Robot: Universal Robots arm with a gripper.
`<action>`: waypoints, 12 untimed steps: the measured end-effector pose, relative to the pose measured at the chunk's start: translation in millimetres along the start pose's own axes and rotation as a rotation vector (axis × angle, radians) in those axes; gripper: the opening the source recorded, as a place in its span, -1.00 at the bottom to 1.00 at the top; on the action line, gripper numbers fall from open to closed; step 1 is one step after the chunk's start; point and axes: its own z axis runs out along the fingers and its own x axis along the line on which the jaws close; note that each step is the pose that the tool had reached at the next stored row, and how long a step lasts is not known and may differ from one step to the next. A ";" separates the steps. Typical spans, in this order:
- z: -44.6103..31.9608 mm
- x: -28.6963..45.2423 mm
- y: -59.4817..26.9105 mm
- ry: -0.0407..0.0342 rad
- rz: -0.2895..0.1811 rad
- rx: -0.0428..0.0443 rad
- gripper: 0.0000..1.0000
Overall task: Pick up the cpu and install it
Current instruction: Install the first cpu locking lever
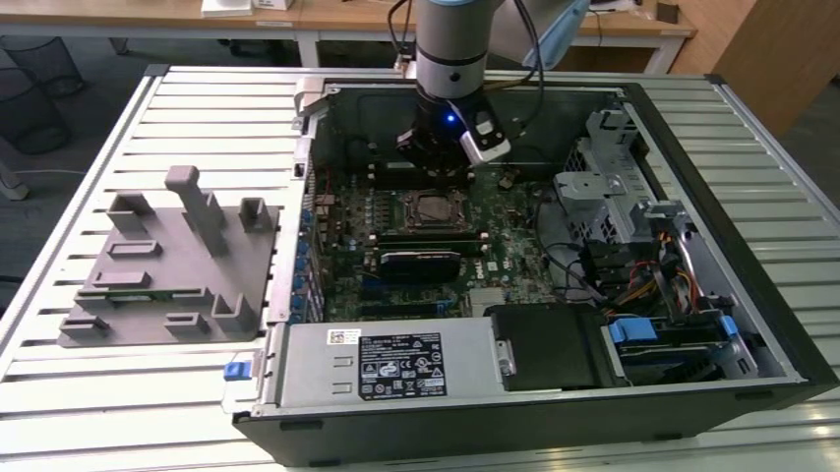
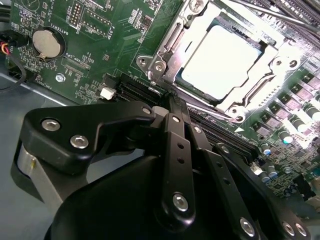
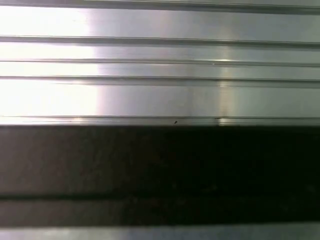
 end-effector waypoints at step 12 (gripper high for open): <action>3.8 -2.4 -0.3 0.0043 -0.001 0.0376 -0.79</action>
